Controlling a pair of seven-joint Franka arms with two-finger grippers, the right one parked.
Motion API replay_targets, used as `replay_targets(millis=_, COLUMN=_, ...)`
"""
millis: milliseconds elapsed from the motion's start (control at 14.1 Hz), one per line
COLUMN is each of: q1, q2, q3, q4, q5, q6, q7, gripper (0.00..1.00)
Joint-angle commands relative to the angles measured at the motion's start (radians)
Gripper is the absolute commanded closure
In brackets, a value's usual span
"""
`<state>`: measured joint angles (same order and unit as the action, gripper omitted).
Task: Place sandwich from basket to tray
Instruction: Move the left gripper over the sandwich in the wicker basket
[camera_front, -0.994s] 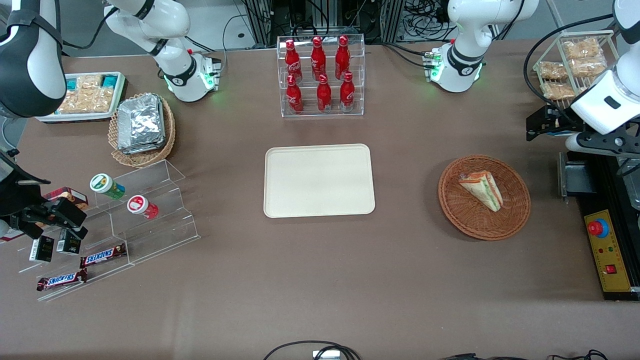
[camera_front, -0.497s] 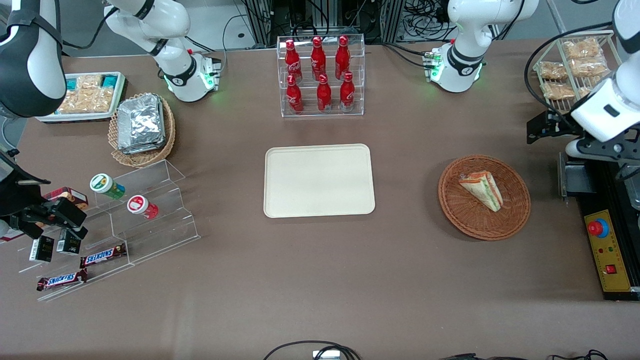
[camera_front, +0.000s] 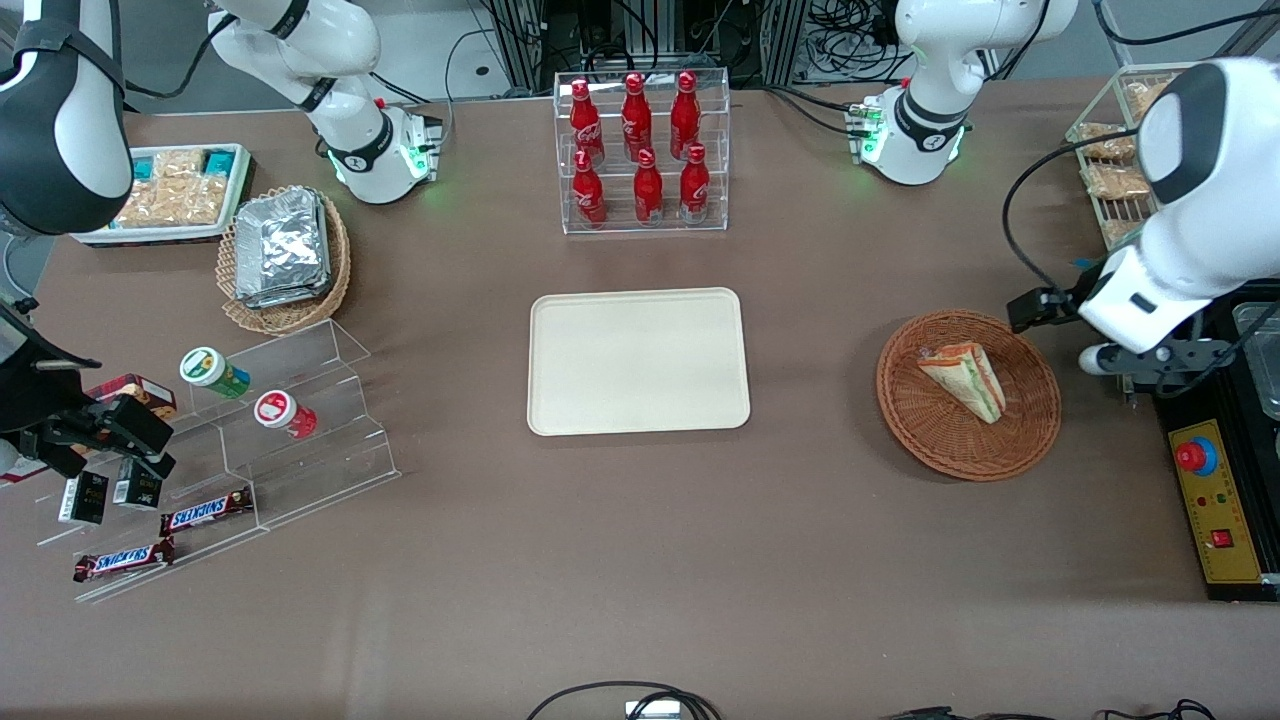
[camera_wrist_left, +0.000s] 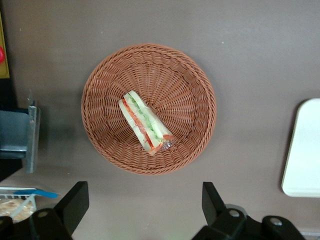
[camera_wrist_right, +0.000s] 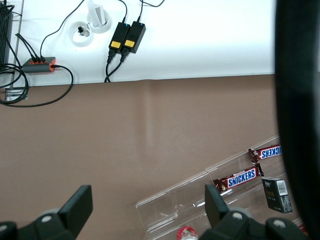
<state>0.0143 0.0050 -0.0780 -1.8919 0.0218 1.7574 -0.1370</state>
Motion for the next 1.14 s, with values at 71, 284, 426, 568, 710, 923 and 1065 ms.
replay_targets(millis=71, q1=-0.005, q2=-0.045, q3=-0.003, q4=-0.165, q5=0.017, q6=0.155, q7=-0.139, gripper=0.0)
replay_targets(millis=284, q1=-0.005, q2=-0.043, q3=-0.003, q4=-0.254, q5=0.017, q6=0.26, q7=-0.246, gripper=0.0)
replay_targets(millis=426, q1=-0.004, q2=-0.036, q3=-0.003, q4=-0.298, q5=0.017, q6=0.312, q7=-0.286, gripper=0.0)
replay_targets(millis=568, q1=-0.002, q2=-0.03, q3=-0.003, q4=-0.329, q5=0.017, q6=0.358, q7=-0.335, gripper=0.0)
replay_targets(millis=710, q1=0.001, q2=-0.014, q3=-0.002, q4=-0.329, q5=0.017, q6=0.366, q7=-0.38, gripper=0.0)
replay_targets(millis=923, q1=0.001, q2=0.001, q3=0.0, q4=-0.351, q5=0.018, q6=0.407, q7=-0.453, gripper=0.0)
replay_targets(millis=1065, q1=0.001, q2=0.003, q3=0.0, q4=-0.386, q5=0.018, q6=0.46, q7=-0.483, gripper=0.0)
